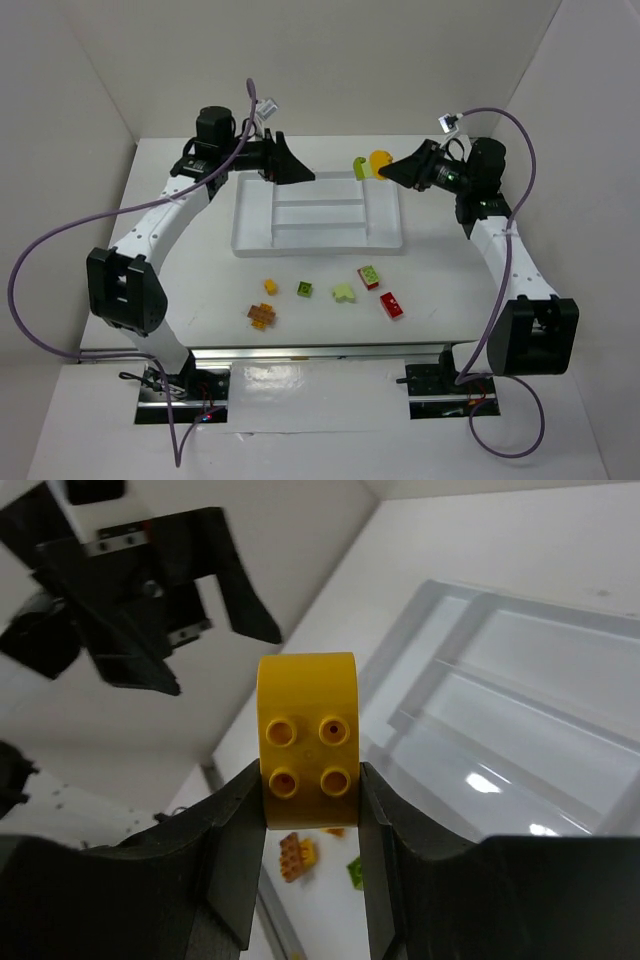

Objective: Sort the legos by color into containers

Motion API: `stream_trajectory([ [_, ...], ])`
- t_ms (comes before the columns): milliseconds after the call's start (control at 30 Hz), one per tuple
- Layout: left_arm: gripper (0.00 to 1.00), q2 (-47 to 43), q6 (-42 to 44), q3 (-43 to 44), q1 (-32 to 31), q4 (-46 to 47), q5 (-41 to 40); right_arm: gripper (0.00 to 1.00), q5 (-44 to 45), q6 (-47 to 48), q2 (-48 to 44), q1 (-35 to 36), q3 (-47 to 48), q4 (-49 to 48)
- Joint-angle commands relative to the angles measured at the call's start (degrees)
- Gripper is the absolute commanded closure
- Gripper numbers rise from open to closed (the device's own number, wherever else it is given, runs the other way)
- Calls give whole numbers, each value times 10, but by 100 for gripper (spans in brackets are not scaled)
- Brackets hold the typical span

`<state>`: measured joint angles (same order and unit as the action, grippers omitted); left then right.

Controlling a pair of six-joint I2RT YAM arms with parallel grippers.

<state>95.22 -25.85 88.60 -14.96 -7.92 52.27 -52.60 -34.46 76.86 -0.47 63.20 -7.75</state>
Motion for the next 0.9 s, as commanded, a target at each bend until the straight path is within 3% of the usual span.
stream_trajectory([
  [0, 0, 15, -45, -7, -18, 107, 125, 81, -107, -113, -10, 2, -36, -203],
  [233, 0, 50, -77, 15, -55, 166, 131, 81, -131, -137, 5, 20, -34, -230],
  [433, 0, 77, -102, 15, -66, 215, 120, 81, -131, -115, 16, 33, -22, -191],
  [700, 1, 88, -116, 29, -76, 221, 131, 79, -131, -105, 22, 43, -22, -176],
  [867, 14, 88, -159, 18, -76, 273, 142, 79, -126, -84, 27, 50, -22, -153],
])
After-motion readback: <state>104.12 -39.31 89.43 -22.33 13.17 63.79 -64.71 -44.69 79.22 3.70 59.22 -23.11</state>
